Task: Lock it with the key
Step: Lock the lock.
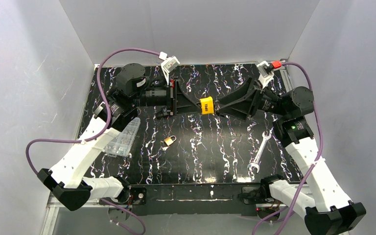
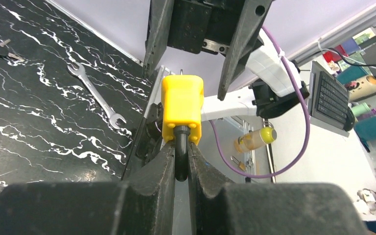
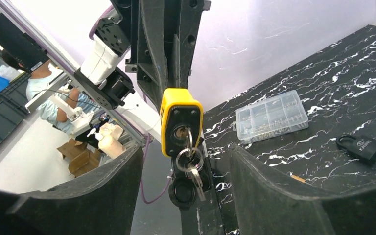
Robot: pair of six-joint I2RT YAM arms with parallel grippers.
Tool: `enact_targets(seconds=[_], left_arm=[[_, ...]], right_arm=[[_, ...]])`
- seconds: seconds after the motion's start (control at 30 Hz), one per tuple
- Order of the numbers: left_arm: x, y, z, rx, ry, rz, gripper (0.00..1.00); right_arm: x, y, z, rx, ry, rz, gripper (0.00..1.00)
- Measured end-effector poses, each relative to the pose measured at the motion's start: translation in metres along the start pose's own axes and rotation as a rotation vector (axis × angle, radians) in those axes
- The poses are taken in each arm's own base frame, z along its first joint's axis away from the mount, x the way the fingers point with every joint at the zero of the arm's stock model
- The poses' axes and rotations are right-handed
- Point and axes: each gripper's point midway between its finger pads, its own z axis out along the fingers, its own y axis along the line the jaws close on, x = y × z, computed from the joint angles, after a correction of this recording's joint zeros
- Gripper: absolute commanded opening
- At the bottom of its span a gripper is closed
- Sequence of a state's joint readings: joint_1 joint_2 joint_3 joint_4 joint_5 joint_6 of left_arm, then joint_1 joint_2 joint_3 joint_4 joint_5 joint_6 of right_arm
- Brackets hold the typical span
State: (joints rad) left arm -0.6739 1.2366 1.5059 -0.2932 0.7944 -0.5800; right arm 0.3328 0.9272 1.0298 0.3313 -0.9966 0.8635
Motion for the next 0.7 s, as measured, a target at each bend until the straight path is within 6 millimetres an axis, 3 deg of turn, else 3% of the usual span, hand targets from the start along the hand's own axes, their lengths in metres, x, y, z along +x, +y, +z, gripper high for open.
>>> enact_targets(seconds=[0.2, 0.7], left_arm=[[0.006, -0.006, -0.002, 0.025, 0.033, -0.006, 0.00], [0.009, -0.004, -0.003, 0.017, 0.053, -0.019, 0.00]], right_arm=[[-0.003, -0.002, 0.003, -0.020, 0.001, 0.009, 0.55], [-0.002, -0.004, 0.005, -0.034, 0.026, 0.050, 0.38]])
